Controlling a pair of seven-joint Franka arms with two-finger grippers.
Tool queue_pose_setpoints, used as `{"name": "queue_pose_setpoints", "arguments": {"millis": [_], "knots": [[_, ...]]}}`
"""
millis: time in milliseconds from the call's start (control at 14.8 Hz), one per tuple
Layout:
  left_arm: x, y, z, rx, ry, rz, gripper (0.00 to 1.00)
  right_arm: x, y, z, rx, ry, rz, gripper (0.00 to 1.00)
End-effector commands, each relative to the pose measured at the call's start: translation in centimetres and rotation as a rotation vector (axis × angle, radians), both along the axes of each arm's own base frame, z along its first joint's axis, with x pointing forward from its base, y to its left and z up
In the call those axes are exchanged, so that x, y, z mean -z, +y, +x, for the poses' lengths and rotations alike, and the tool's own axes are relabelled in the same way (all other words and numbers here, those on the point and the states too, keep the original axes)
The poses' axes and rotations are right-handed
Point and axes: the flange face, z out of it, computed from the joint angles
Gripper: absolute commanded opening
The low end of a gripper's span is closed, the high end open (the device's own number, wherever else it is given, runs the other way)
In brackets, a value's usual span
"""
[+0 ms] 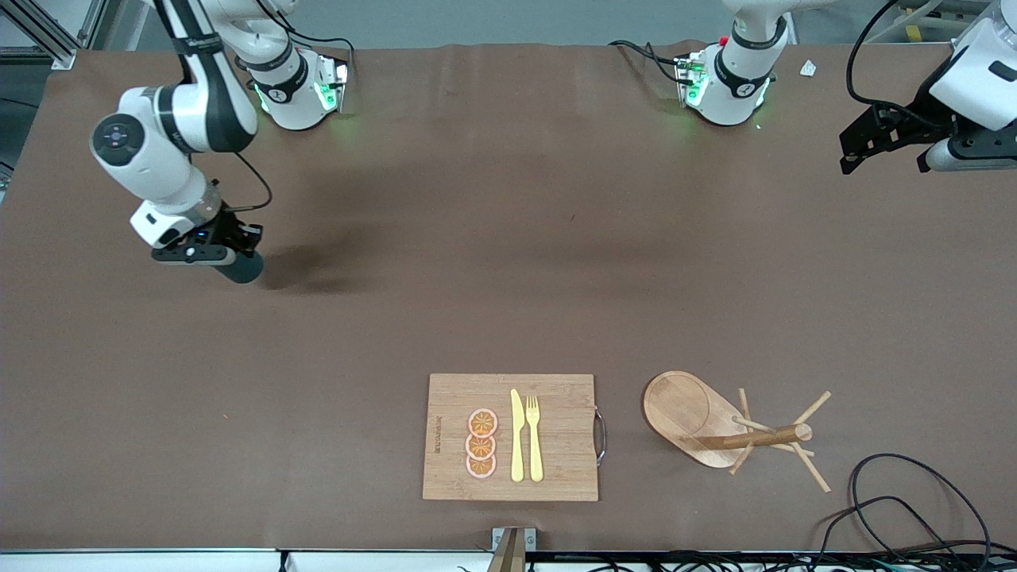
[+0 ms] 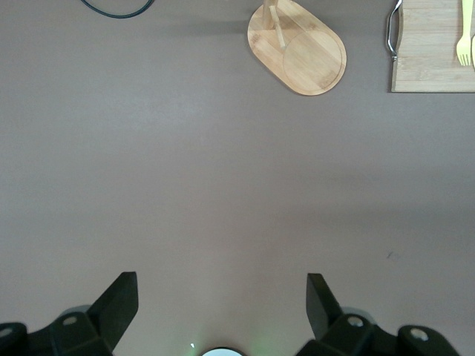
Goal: Transfer cup from left to right arm and place
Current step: 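Lift the teal mug with the right gripper and carry it sideways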
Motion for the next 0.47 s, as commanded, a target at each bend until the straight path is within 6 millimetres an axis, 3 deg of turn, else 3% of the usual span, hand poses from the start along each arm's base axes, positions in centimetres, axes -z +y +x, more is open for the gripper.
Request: {"name": "queue_pose_setpoints", "arguments": {"millis": [0, 404], "knots": [[-0.3, -0.1, -0.2, 0.004, -0.002, 0.012, 1.00, 0.9, -1.9, -0.5, -0.029, -0.009, -0.007, 0.00], [-0.2, 0.0, 0.0, 0.007, -0.001, 0.010, 1.00, 3.3, -1.9, -0.4, -0.016, 0.016, 0.002, 0.00]]}}
